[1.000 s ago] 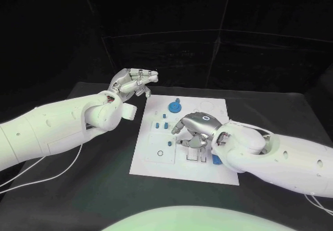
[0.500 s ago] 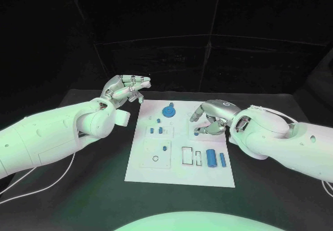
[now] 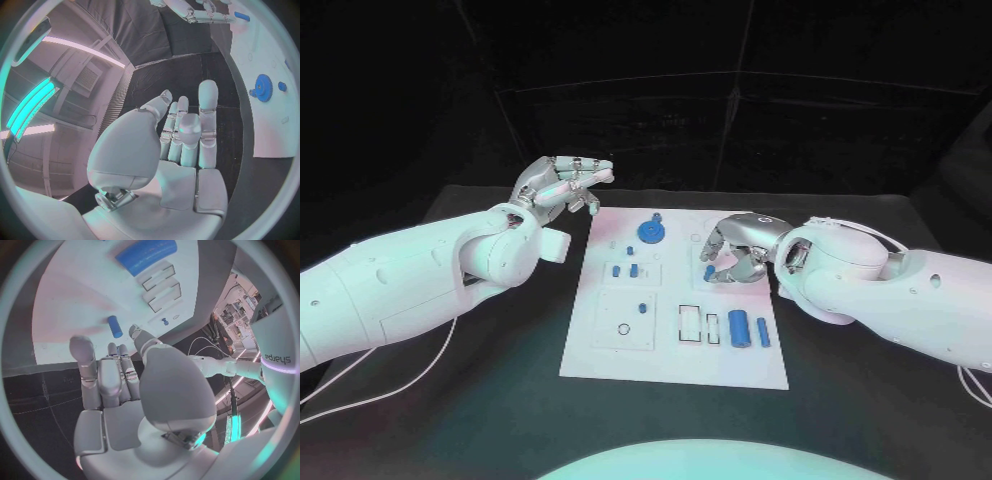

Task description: Assemble the parts on the task board

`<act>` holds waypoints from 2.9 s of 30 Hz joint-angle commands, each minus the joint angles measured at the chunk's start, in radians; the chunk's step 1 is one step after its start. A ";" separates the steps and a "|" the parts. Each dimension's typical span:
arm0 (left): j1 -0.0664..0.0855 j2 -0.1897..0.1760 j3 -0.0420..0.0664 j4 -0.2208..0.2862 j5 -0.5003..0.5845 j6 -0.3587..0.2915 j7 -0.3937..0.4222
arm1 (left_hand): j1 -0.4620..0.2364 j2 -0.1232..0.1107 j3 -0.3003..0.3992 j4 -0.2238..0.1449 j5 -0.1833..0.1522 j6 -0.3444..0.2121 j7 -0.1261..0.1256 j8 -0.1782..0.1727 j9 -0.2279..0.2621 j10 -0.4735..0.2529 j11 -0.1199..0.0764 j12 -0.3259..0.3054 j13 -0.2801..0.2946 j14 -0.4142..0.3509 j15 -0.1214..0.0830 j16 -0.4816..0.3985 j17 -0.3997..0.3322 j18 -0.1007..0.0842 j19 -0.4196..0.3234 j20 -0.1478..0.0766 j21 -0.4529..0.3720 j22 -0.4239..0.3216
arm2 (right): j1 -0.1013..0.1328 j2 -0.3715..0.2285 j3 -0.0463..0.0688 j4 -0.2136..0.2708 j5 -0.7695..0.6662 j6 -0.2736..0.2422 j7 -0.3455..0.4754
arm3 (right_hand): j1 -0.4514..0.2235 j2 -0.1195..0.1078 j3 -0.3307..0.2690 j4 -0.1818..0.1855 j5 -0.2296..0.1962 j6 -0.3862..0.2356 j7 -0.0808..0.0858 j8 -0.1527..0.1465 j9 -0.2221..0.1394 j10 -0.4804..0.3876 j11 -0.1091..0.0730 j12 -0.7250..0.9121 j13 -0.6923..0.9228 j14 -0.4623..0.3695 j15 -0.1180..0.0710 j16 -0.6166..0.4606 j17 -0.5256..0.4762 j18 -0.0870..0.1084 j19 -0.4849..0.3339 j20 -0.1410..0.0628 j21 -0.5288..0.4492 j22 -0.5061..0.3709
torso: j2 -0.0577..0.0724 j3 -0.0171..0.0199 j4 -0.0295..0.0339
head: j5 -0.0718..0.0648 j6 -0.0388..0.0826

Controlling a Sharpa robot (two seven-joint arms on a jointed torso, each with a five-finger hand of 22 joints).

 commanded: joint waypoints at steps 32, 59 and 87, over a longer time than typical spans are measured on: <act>0.001 0.002 0.001 -0.001 0.003 0.015 0.003 | 0.008 0.004 -0.005 0.000 0.003 0.003 0.001 0.007 -0.001 -0.005 -0.001 0.006 0.002 -0.010 0.000 -0.002 -0.002 0.007 -0.006 -0.002 -0.007 -0.003 | -0.008 0.056 -0.004 -0.066 -0.055 0.102 -0.017 | 0.040 0.044 0.055 -0.005 -0.012 0.065 -0.007 0.017 0.005 0.127 -0.020 0.036 -0.005 0.023 -0.017 0.015 0.024 -0.002 0.047 -0.014 0.036 0.063 | 0.000 -0.0006 -0.0013 | 0.002 -0.006; 0.001 0.000 0.001 -0.003 0.003 0.014 0.004 | 0.008 0.004 -0.005 0.000 0.003 0.003 0.001 0.007 -0.001 -0.005 -0.001 0.006 0.002 -0.010 0.000 -0.002 -0.002 0.007 -0.006 -0.002 -0.007 -0.003 | -0.011 -0.022 -0.001 0.108 -0.052 -0.145 0.012 | 0.048 0.081 0.121 -0.009 -0.049 0.161 -0.034 0.049 0.017 0.241 -0.052 0.017 0.005 0.035 -0.046 0.037 0.049 -0.023 0.105 -0.041 0.119 0.193 | -0.002 -0.0008 -0.0007 | 0.006 -0.010; 0.001 0.011 0.001 -0.001 0.003 0.014 0.004 | 0.010 0.006 -0.006 0.000 0.003 0.003 0.001 0.008 -0.001 -0.007 -0.001 0.010 0.003 -0.010 -0.001 -0.001 -0.002 0.007 -0.005 -0.002 -0.009 -0.004 | -0.075 0.278 -0.038 -0.006 -0.015 -0.036 0.094 | 0.054 0.075 0.138 -0.025 -0.045 0.156 -0.027 0.042 0.014 0.241 -0.047 -0.002 0.004 0.033 -0.043 0.033 0.039 -0.023 0.101 -0.041 0.120 0.192 | 0.000 -0.0005 -0.0003 | 0.055 -0.027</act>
